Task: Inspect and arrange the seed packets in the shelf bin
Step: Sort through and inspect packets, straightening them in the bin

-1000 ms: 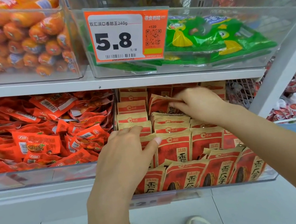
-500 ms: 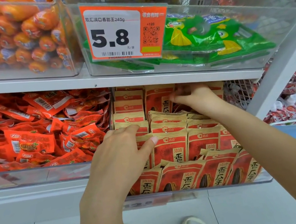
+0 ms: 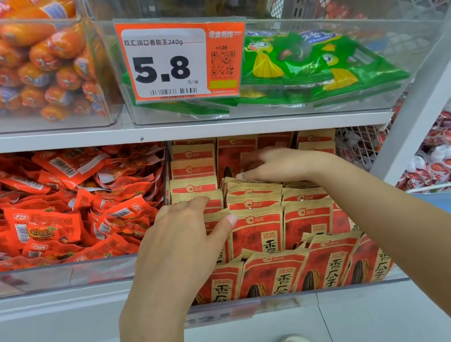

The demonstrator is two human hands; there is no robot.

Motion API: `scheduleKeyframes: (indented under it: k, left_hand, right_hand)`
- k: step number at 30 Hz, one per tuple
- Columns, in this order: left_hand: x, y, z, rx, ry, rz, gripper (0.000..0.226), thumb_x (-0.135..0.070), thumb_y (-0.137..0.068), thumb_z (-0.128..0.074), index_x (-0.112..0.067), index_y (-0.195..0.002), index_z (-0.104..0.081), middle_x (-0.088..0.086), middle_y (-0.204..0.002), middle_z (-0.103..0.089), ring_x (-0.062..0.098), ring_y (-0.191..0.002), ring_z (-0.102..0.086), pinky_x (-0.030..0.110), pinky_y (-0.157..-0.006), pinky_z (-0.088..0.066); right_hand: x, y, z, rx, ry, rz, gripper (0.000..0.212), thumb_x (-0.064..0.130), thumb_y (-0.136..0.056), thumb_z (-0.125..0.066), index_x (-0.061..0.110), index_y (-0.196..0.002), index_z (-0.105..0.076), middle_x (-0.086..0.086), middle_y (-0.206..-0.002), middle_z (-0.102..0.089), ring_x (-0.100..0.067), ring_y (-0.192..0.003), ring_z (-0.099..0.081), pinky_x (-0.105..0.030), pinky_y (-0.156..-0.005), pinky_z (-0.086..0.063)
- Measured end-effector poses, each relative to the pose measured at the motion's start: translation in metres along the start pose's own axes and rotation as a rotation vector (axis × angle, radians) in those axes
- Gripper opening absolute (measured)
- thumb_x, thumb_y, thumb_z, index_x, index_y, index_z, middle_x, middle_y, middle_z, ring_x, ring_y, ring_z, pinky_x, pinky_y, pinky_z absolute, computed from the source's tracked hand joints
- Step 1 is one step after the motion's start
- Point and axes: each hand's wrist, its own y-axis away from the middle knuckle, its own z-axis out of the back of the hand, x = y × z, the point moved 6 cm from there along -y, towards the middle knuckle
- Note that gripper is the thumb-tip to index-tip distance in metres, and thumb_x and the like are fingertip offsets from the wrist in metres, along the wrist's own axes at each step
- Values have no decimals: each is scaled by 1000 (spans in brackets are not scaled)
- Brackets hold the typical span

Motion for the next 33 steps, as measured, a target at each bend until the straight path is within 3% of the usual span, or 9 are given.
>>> scheduleKeyframes:
  k: [5,12,15,18,20,24,29,31,33]
  left_hand:
    - [0,0,-1,14,-6,4,63,-64,-93,-37,-30,-147,-37,-7,-145,-48,15,-137,-34,35,-101,-40]
    - [-2,1,1,2,-39,14,64,-63,-93,-37,-29,-148,-37,-5,-145,-49,17,-137,-36,37,-112,-30]
    - [-9,0,3,-52,-37,-16,63,-62,-94,-37,-32,-149,-34,-7,-147,-47,16,-140,-33,40,-120,-19]
    - [-17,1,2,-64,-14,-57,59,-58,-96,-35,-35,-151,-29,-10,-150,-42,14,-141,-31,38,-120,-17]
    - [-22,0,-1,-58,-44,-86,54,-53,-100,-29,-37,-151,-25,-13,-152,-39,12,-141,-32,37,-119,-15]
    - [-24,-3,0,-71,-38,-84,35,-42,-104,-28,-40,-136,-42,-15,-132,-58,11,-122,-51,35,-115,-21]
    - [-23,-2,3,-78,-26,-90,24,-42,-102,-35,-37,-119,-51,-13,-85,-56,12,-88,-55,32,-108,-27]
    - [-23,-2,3,-76,-20,-90,24,-43,-102,-36,-37,-120,-51,-13,-77,-51,11,-82,-52,32,-109,-27]
    - [-22,-2,4,-81,6,-85,27,-44,-102,-37,-38,-123,-52,-12,-89,-61,12,-93,-56,33,-110,-28]
  right_hand:
    - [-4,23,7,-13,-149,114,43,55,-88,-58,33,-124,-66,10,-137,-56,-9,-126,-48,-22,-98,-31]
    - [2,29,1,2,-28,167,31,41,-93,-60,28,-119,-69,8,-132,-62,-12,-118,-57,-26,-103,-40]
    - [16,32,2,-166,163,222,31,34,-99,-48,18,-108,-74,3,-115,-71,-18,-96,-65,-31,-92,-48]
    - [19,33,3,-181,175,256,23,23,-95,-54,19,-105,-74,6,-94,-69,0,-66,-55,-17,-73,-44]
    - [15,30,4,-141,171,226,27,21,-94,-57,20,-117,-71,9,-101,-68,11,-69,-56,-7,-68,-40]
    - [14,29,3,-169,167,220,23,25,-97,-58,20,-113,-74,2,-116,-72,-15,-103,-65,-34,-93,-49]
    - [18,56,14,-435,246,276,29,31,-100,-52,29,-125,-66,5,-124,-68,-18,-114,-63,-36,-96,-51]
    - [20,79,24,-616,205,343,27,32,-99,-54,30,-122,-69,4,-110,-74,-19,-100,-69,-36,-87,-55]
    - [16,107,39,-823,73,415,24,32,-93,-59,27,-111,-75,4,-90,-77,-14,-78,-70,-30,-72,-54]
